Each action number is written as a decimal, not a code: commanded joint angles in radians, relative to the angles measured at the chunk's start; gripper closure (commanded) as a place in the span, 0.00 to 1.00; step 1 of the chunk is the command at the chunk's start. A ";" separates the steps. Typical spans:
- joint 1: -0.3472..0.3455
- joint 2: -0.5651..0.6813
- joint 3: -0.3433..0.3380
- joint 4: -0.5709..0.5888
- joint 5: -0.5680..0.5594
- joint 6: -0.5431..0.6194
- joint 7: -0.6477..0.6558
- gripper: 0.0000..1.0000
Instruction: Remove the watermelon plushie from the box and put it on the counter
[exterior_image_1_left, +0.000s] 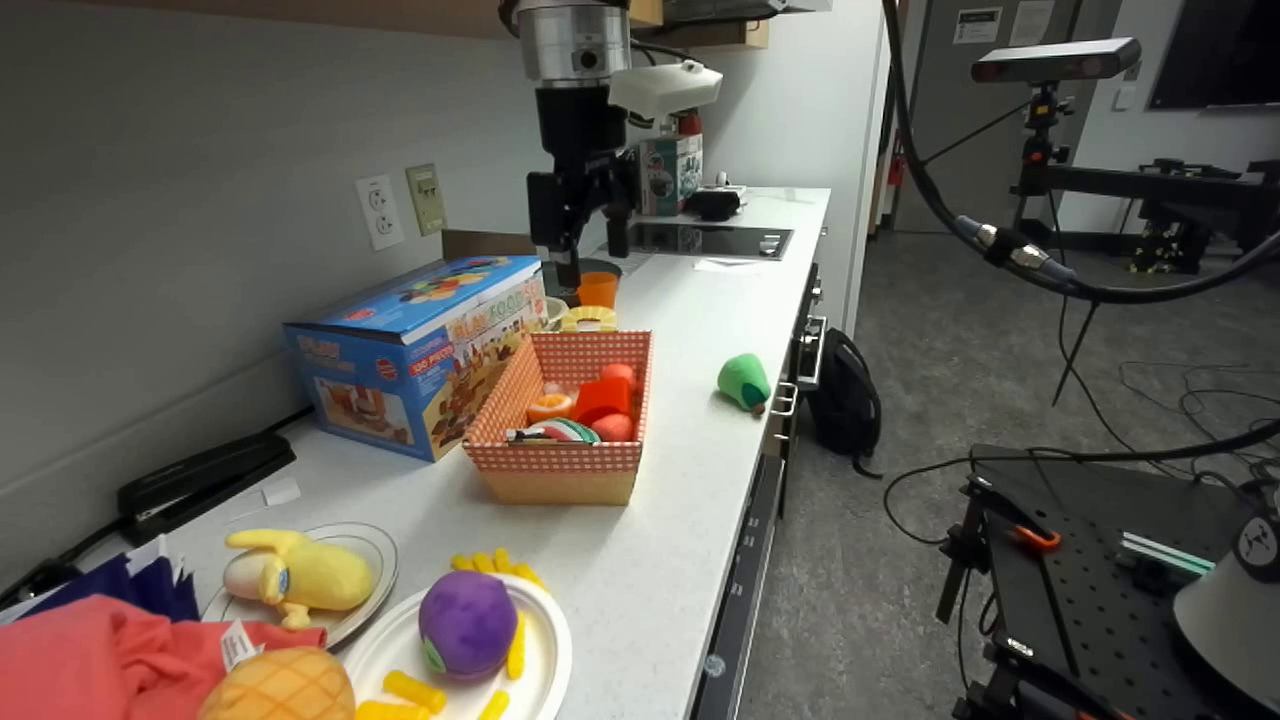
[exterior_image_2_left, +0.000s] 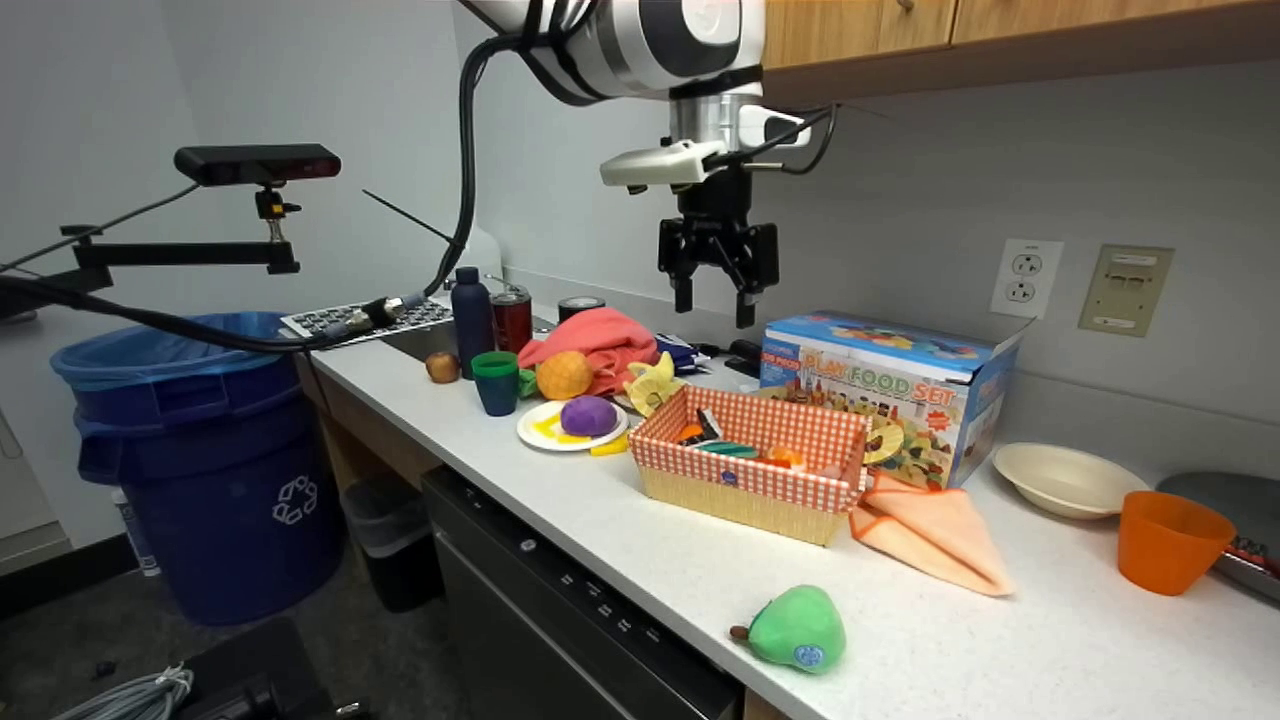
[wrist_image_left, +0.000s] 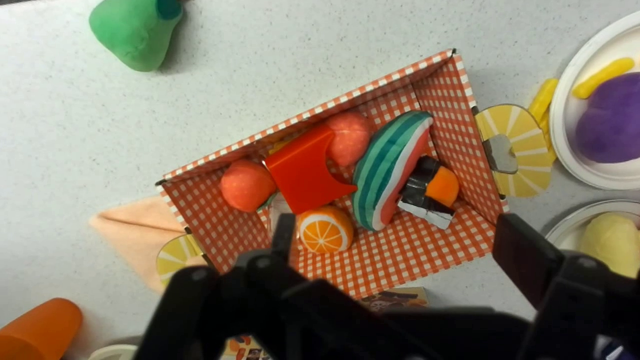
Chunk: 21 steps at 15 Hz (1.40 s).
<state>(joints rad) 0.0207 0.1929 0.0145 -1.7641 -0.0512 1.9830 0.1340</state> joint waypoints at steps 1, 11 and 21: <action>-0.017 0.072 -0.014 0.027 0.025 0.076 -0.034 0.00; -0.026 0.429 0.006 0.219 0.070 0.151 -0.106 0.00; -0.017 0.567 0.017 0.404 0.059 0.003 -0.154 0.39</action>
<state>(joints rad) 0.0057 0.7021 0.0288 -1.4550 -0.0076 2.0548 0.0004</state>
